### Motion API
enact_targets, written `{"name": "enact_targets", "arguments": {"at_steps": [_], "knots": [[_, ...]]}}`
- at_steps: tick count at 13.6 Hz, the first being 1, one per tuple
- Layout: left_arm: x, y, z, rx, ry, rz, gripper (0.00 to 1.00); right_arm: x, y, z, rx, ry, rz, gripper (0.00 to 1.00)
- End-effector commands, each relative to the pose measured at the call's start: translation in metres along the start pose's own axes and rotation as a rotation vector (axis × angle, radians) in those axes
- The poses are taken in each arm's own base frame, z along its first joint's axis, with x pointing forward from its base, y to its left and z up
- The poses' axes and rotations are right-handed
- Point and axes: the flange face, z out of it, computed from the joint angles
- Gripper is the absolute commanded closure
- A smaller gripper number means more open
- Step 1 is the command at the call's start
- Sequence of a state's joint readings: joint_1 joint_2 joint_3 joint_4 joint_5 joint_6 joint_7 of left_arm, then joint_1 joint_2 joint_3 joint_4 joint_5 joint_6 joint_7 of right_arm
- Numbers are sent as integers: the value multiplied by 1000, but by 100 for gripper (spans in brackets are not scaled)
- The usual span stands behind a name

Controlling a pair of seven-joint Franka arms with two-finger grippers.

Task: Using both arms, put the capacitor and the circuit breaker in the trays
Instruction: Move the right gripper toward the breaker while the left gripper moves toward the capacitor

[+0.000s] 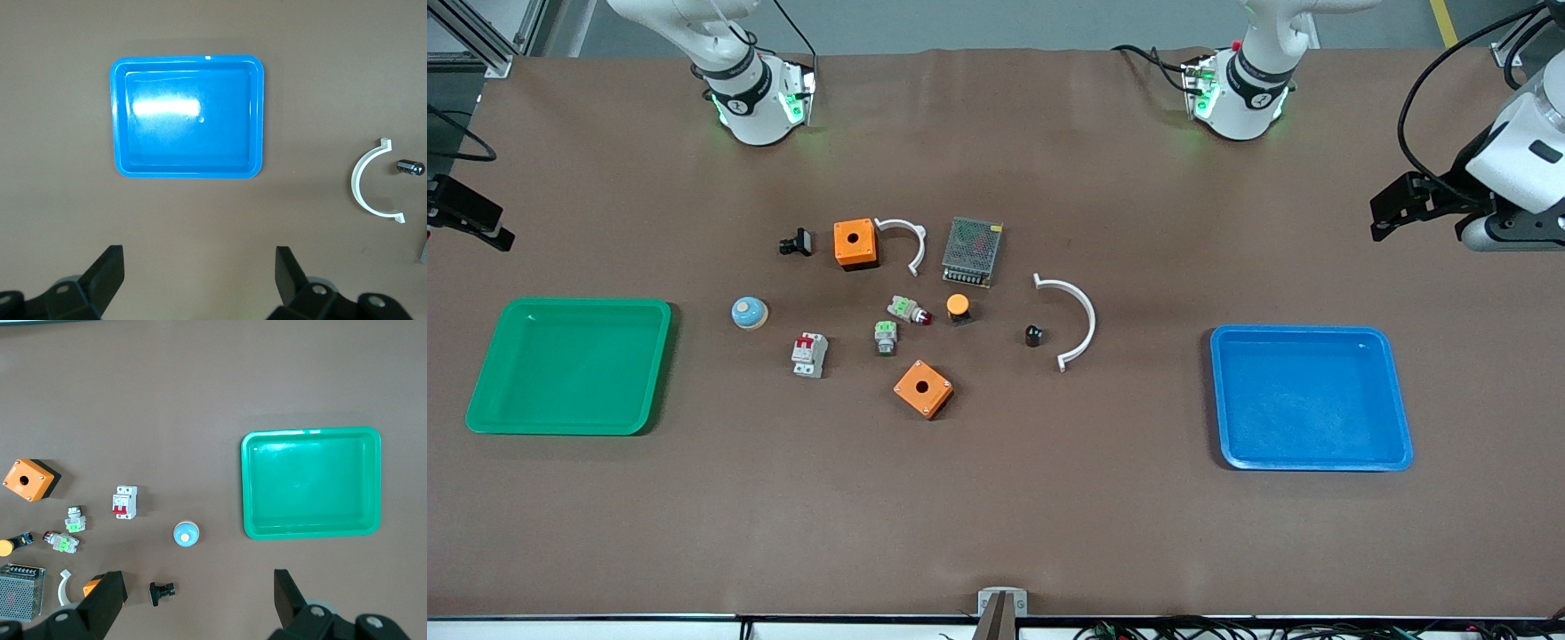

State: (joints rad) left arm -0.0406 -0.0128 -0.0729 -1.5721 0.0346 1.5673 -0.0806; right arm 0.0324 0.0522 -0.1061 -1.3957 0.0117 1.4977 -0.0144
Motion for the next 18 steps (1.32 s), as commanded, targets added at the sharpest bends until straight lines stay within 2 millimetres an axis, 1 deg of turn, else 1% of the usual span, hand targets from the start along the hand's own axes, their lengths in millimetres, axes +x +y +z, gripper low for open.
{"name": "enact_targets", "arguments": {"at_steps": [1,3,5,6,7,9,12,13,14,15,16,17,18], "knots": [[2,-4,-5,-16,9,-12,0,3,0,-4,-10,7,2,0],[3,-4,-7,-16,15,-13,0,3,-1,-4,-8,7,1,0],[4,3,-12,-13,25,0,0,4,-3,-3,-2,4,-1,0],[10,4,0,-11,4,-1,0,6,-6,2,-1,-4,-4,0],[13,13,7,-16,-9,9,0,9,-12,8,-1,-16,-15,0],[20,38,24,-30,-35,-3,0,15,-28,24,-3,-45,-39,0],[23,90,42,-34,-48,-77,0,25,-57,49,-5,-85,-84,0],[27,99,50,-36,-51,-92,0,30,-68,63,-8,-108,-101,0],[26,117,55,-37,-54,-83,0,36,-85,82,-12,-138,-125,0],[27,129,62,-36,-59,-88,0,41,-104,104,-21,-172,-154,0],[26,142,67,-33,-64,-100,0,42,-116,114,-23,-188,-173,0],[27,153,78,-27,-78,-109,0,43,-123,124,-26,-204,-188,0],[29,167,88,-26,-81,-108,0,46,-137,142,-30,-222,-215,0]]}}
